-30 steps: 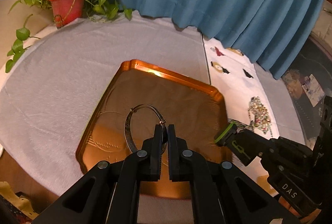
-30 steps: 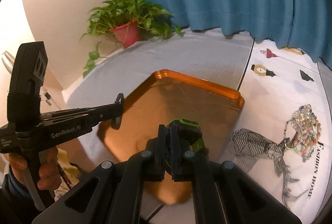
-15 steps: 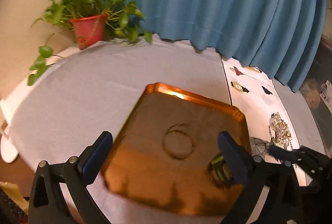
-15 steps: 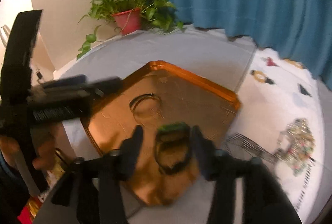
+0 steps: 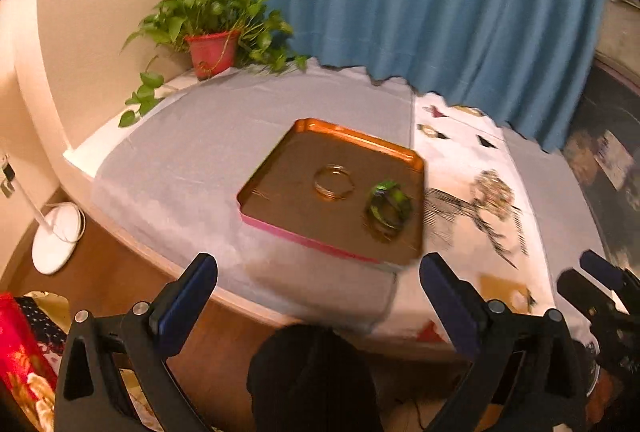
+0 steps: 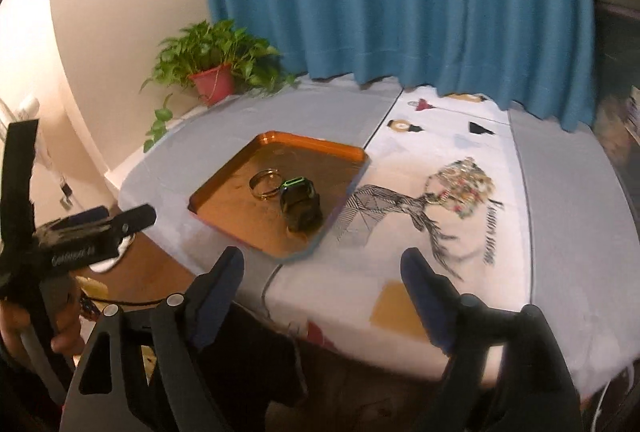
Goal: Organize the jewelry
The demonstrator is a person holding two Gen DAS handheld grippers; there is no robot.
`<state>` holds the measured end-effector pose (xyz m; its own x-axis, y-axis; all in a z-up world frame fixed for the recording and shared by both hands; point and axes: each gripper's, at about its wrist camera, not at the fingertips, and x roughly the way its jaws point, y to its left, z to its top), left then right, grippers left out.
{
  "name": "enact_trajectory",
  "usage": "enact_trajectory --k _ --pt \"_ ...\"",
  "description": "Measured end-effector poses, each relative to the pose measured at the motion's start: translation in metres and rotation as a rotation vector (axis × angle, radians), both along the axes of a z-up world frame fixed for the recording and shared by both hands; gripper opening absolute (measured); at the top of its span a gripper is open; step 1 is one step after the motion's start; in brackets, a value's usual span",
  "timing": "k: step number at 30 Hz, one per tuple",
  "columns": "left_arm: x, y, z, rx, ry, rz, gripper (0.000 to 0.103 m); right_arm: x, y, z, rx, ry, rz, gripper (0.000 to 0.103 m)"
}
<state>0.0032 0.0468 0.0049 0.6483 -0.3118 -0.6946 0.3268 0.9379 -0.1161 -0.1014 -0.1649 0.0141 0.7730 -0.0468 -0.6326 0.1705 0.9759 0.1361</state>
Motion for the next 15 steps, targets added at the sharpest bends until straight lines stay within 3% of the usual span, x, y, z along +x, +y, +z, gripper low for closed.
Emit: enact_trajectory --k 7,15 --pt "-0.059 -0.021 0.035 0.015 -0.082 -0.085 0.1 -0.051 0.005 0.016 0.036 -0.061 0.007 0.082" --pt "-0.092 -0.032 0.052 0.053 -0.136 -0.092 0.101 -0.085 0.018 0.033 -0.006 -0.142 0.045 0.083"
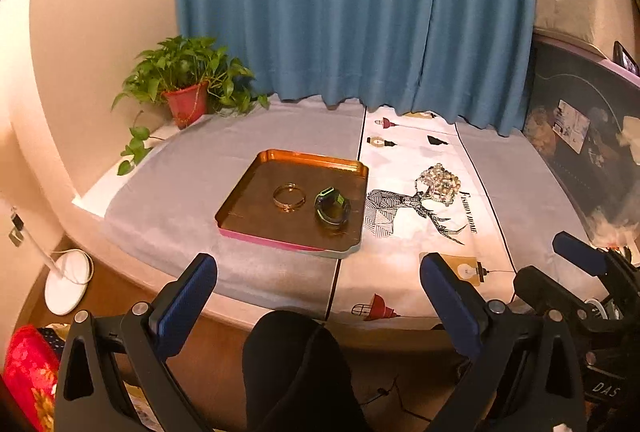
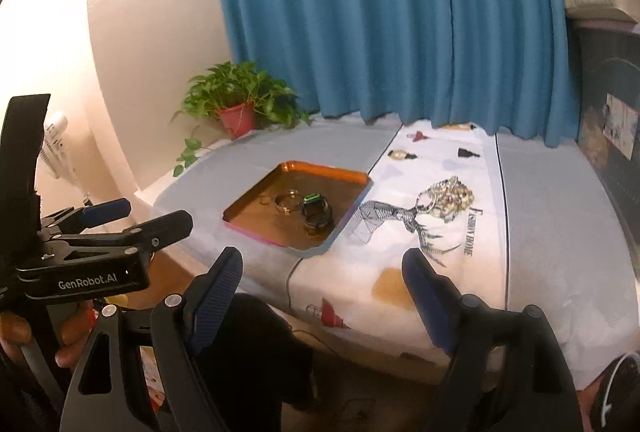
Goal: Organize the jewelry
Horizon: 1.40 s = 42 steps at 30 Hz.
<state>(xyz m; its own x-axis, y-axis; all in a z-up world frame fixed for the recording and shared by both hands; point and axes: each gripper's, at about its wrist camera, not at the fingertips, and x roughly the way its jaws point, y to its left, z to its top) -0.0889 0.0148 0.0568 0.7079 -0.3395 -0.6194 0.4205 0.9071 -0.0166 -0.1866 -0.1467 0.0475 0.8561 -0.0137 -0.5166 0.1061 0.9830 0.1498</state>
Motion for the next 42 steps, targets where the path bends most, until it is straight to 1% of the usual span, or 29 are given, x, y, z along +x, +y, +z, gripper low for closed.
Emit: enact_trajectory --k 5,7,11,18,29,35,42 --pt "-0.011 0.002 0.01 0.002 -0.03 0.011 0.101 -0.009 -0.001 0.006 0.013 -0.026 0.006 0.083" --pt "-0.016 0.001 0.014 0.007 -0.05 0.011 0.101 -0.011 -0.003 0.006 0.024 -0.033 0.004 0.083" --pt "-0.019 -0.001 0.018 0.016 -0.064 0.005 0.101 -0.012 -0.006 0.005 0.037 -0.036 0.005 0.083" --pt "-0.019 -0.007 0.021 0.012 -0.068 0.005 0.101 -0.012 -0.012 0.005 0.045 -0.044 -0.001 0.083" --pt "-0.017 -0.021 0.023 0.038 -0.071 -0.008 0.101 -0.011 -0.028 -0.003 0.08 -0.05 -0.019 0.083" --pt "-0.007 -0.035 0.015 0.044 -0.044 -0.023 0.101 -0.009 -0.042 -0.011 0.108 -0.042 -0.046 0.083" --pt "0.013 -0.06 0.001 0.049 -0.003 -0.038 0.101 0.001 -0.077 -0.025 0.125 -0.022 -0.132 0.083"
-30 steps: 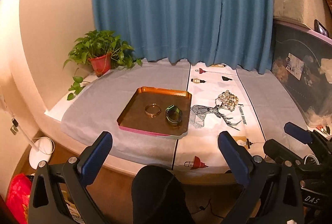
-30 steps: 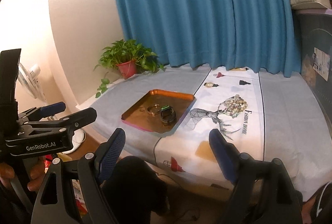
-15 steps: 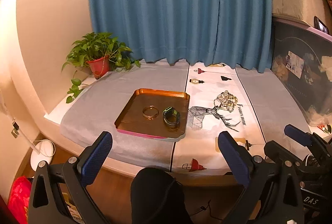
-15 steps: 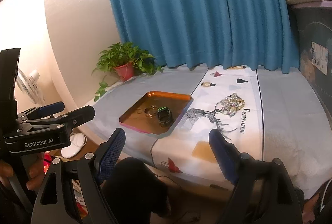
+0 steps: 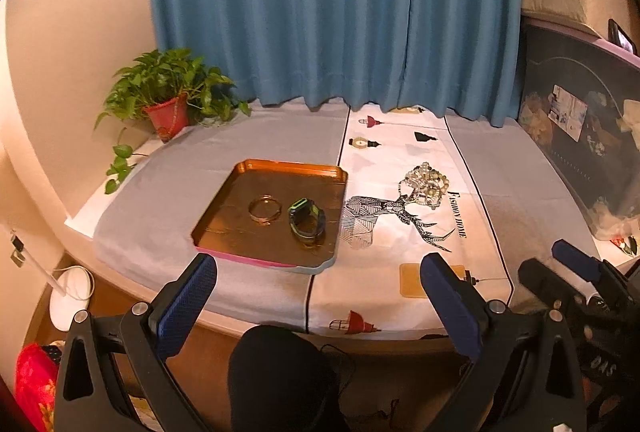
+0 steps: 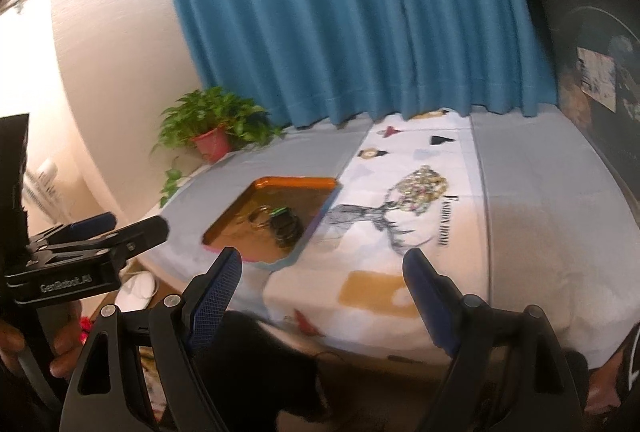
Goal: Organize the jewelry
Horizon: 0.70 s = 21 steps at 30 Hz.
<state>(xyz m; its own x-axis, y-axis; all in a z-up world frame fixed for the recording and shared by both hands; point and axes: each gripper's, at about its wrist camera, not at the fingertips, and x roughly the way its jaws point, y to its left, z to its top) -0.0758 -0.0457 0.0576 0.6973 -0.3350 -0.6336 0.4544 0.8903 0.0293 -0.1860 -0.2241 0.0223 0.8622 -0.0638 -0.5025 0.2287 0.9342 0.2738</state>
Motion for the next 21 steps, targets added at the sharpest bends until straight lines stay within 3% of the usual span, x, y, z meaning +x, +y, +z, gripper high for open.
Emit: enact_trajectory --k 10,21 --pt "0.063 -0.056 -0.035 0.012 0.089 0.001 0.101 0.052 -0.088 -0.046 0.043 0.097 -0.134 0.083" --pt "0.133 -0.115 -0.078 0.071 0.128 0.007 0.101 0.184 -0.155 -0.108 0.072 0.178 -0.108 0.083"
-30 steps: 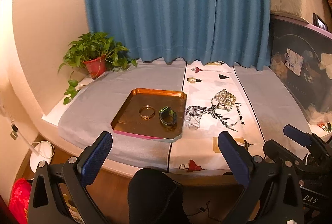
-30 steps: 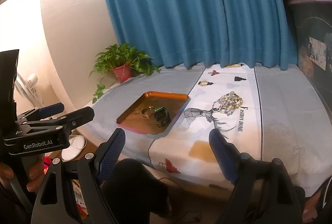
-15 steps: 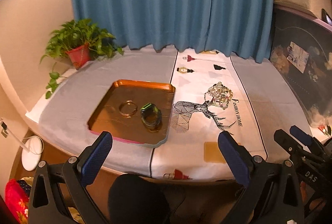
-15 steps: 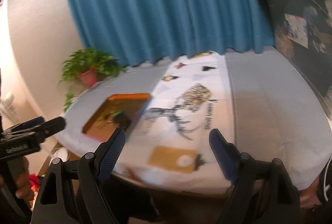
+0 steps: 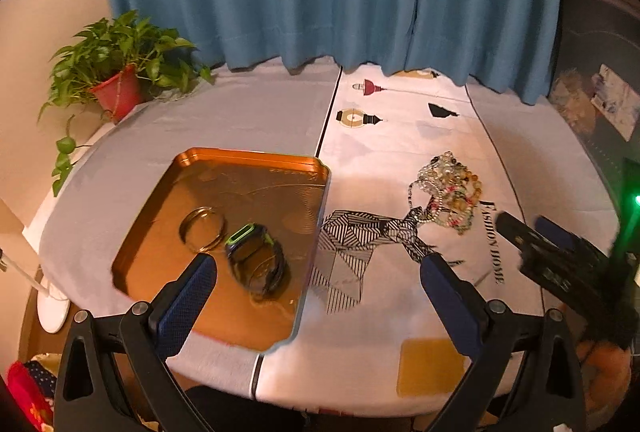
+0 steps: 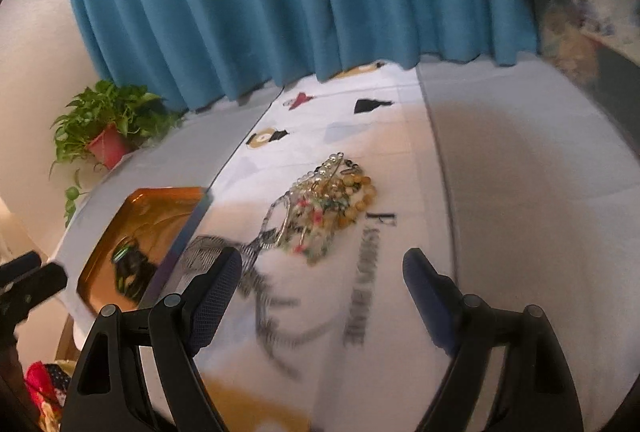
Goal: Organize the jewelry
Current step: 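Grasp a pink-white bead bracelet with the right tool while the left grasps a silver chain bracelet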
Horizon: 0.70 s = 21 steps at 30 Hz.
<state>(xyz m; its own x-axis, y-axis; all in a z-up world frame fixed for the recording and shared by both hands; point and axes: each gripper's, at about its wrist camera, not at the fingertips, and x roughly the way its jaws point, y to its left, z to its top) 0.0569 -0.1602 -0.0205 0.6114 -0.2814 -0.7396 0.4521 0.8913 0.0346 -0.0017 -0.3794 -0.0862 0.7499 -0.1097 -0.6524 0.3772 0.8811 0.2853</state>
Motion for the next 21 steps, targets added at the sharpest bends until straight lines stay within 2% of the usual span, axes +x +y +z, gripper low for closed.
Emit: enact_trajectory --k 4,5,7,9,11,16,18,21 --pt "0.018 -0.014 -0.012 0.013 0.013 0.005 0.101 0.036 -0.009 -0.013 -0.012 0.015 0.043 0.08" --pt "0.022 -0.017 -0.014 0.016 0.014 0.004 0.101 0.042 -0.009 -0.014 -0.02 0.013 0.059 0.076" --pt "0.029 -0.024 -0.018 0.022 0.014 0.001 0.101 0.048 -0.01 -0.015 -0.023 -0.002 0.087 0.063" --pt "0.034 -0.03 -0.021 0.028 0.012 -0.002 0.101 0.054 -0.012 -0.018 -0.016 -0.003 0.116 0.042" --pt "0.038 -0.037 -0.025 0.035 0.008 -0.004 0.101 0.058 -0.014 -0.025 -0.005 0.013 0.127 0.031" --pt "0.042 -0.05 -0.033 0.047 0.016 -0.015 0.101 0.059 -0.017 -0.042 0.025 0.04 0.15 0.028" --pt "0.044 -0.057 -0.039 0.053 0.029 -0.023 0.101 0.056 -0.022 -0.042 0.056 0.012 0.16 0.007" --pt "0.047 -0.068 -0.045 0.042 0.058 -0.046 0.101 0.049 -0.027 -0.041 0.081 -0.02 0.171 0.007"
